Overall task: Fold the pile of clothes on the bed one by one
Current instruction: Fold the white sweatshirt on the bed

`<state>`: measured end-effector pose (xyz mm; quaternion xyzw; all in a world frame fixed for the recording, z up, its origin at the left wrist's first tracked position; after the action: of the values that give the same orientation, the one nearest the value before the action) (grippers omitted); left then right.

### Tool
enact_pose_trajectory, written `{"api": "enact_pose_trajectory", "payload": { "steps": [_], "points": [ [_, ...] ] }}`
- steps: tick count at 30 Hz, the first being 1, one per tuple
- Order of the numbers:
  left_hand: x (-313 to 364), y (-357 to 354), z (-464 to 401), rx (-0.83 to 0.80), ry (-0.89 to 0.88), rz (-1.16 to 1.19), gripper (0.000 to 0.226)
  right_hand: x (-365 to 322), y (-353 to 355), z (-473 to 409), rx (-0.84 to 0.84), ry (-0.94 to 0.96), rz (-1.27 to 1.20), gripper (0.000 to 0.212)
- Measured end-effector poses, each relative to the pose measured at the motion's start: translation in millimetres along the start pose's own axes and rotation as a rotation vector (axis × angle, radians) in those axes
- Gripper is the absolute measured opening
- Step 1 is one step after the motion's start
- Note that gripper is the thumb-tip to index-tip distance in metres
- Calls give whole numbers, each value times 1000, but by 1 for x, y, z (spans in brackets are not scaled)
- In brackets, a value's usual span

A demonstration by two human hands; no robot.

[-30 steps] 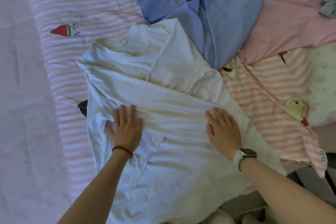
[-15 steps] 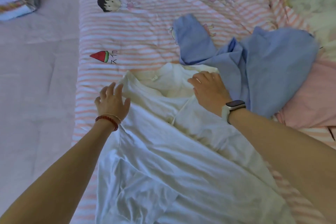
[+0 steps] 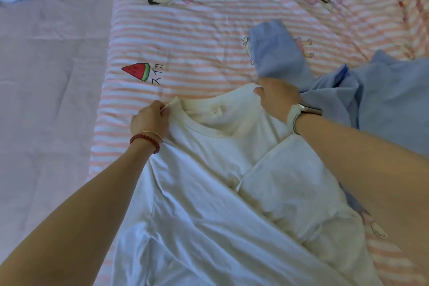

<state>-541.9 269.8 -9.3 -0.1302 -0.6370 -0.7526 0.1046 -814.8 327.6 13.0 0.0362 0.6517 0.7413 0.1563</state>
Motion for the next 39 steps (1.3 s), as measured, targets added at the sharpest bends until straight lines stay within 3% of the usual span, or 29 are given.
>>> {"api": "enact_pose_trajectory", "payload": {
  "steps": [3, 9, 12, 15, 19, 22, 24, 26, 30, 39],
  "points": [
    [-9, 3, -7, -3, 67, 69, 24, 14, 6, 1, 71, -65, 33, 31],
    [-7, 6, -14, -213, -3, 353, 32, 17, 2, 3, -166, -84, -332, 30],
    [-4, 13, -13, -292, -78, 274, 27, 22, 14, 8, -185, -45, -256, 27],
    [3, 21, -1, -114, -193, 198, 25, 20, 27, 27, -37, 38, -72, 30],
    [-1, 40, 40, 122, -388, 258, 30, 16, 32, 69, 427, 274, 98, 36],
    [-17, 50, 80, 237, -503, 249, 41, 18, 27, 108, 564, 327, 30, 51],
    [-31, 53, 112, 286, -561, 204, 32, 18, 26, 141, 616, 401, -52, 44],
    [-44, 55, 149, 323, -614, 156, 22, 17, 26, 179, 603, 467, -77, 39],
    [-69, 53, 234, 333, -722, 117, 31, 23, 15, 263, 464, 436, -184, 45],
    [-118, 47, 403, 91, -715, 81, 31, 45, -5, 428, 115, 551, -267, 35]
  ]
}}
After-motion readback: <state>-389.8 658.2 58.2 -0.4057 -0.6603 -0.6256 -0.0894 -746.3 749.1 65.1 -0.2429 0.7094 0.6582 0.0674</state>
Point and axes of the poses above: each hand's wrist, its own z-axis away from the middle knuckle, its own y-axis out of the back of the hand, x = y × z, the point moved 1 cm from there along -z, towards the middle knuckle, and after that the axes turned 5 degrees about x, right-handed, at the moved point
